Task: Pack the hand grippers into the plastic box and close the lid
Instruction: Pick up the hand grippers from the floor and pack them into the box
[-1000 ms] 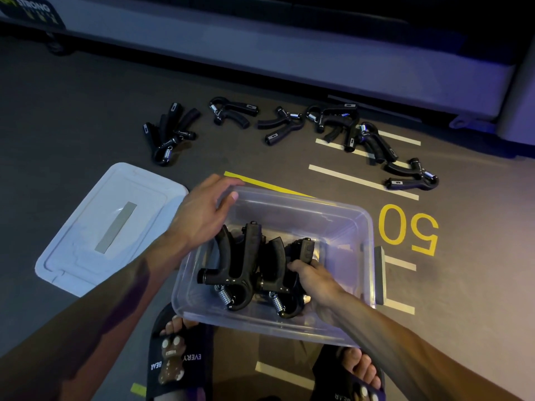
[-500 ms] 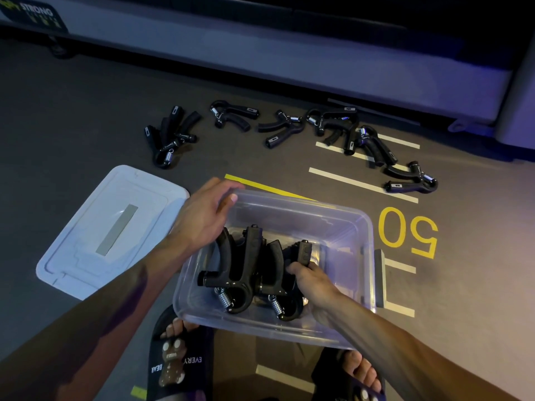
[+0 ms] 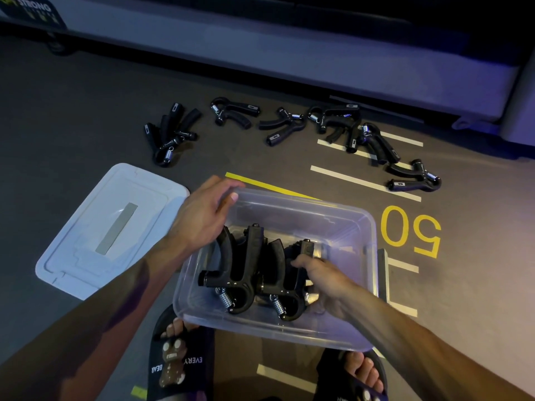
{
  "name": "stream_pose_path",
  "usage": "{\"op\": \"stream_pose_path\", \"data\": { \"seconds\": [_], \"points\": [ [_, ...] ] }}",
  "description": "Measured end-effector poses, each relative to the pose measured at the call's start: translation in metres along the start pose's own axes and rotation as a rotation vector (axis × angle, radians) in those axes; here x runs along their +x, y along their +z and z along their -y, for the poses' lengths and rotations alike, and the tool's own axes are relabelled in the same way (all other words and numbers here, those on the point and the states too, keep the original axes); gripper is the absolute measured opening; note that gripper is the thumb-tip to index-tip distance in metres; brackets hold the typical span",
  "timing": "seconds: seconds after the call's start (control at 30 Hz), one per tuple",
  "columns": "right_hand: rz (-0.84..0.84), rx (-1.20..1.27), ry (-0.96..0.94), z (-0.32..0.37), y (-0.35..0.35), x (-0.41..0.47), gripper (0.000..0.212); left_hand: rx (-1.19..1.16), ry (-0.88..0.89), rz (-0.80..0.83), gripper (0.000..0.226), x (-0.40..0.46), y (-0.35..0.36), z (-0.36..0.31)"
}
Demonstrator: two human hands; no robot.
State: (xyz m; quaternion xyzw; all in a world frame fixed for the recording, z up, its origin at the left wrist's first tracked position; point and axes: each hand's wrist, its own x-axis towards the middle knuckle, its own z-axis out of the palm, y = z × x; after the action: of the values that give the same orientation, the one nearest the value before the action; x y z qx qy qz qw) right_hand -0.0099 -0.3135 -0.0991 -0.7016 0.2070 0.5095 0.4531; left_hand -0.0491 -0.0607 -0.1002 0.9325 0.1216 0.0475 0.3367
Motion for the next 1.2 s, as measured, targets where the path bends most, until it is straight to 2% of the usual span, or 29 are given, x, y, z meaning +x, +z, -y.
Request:
{"op": "stream_pose_path", "data": {
  "seconds": [0.2,0.3,0.4,0.53,0.6,0.67,0.73,0.8,0.87,1.0,1.1,1.2],
  "points": [
    [-0.127,-0.183,-0.227,0.046,-0.026,-0.033,0.036,-0.052,0.026,-0.037,0.023,0.002,0.002,0.003],
    [-0.187,-0.264,-0.363,0.068,-0.032,-0.052,0.023,-0.081,0.019,-0.073,0.019,0.004,0.004,0.006],
    [-0.153,-0.389,-0.469,0.095,-0.031,-0.066,0.032,-0.088,0.013,-0.094,0.019,0.006,0.005,0.006],
    [-0.069,-0.427,-0.624,0.135,-0.025,-0.05,0.013,-0.096,0.026,-0.08,0.02,0.011,0.003,0.006],
    [-0.031,-0.395,-0.69,0.155,-0.018,-0.033,0.013,-0.149,0.014,-0.03,0.018,0.016,-0.003,0.006],
    [0.028,-0.362,-0.718,0.171,-0.008,-0.015,0.014,-0.27,-0.045,0.058,0.024,0.025,-0.016,0.01],
    [0.071,-0.415,-0.738,0.183,0.002,0.006,0.017,-0.325,-0.171,0.037,0.03,0.042,-0.029,0.025],
    [0.128,-0.496,-0.738,0.19,0.01,0.027,0.018,-0.253,-0.277,-0.096,0.017,0.06,-0.034,0.055],
    [0.184,-0.557,-0.718,0.193,0.018,0.045,0.021,-0.074,-0.367,-0.156,0.012,0.073,-0.033,0.092],
    [0.209,-0.566,-0.699,0.194,0.031,0.071,0.025,0.148,-0.546,-0.12,0.042,0.086,-0.03,0.15],
    [0.209,-0.55,-0.667,0.194,0.035,0.085,0.026,0.19,-0.57,-0.099,0.065,0.105,-0.03,0.168],
    [0.187,-0.522,-0.647,0.191,0.036,0.093,0.026,0.23,-0.605,-0.04,0.076,0.124,-0.033,0.171]
  ]
}}
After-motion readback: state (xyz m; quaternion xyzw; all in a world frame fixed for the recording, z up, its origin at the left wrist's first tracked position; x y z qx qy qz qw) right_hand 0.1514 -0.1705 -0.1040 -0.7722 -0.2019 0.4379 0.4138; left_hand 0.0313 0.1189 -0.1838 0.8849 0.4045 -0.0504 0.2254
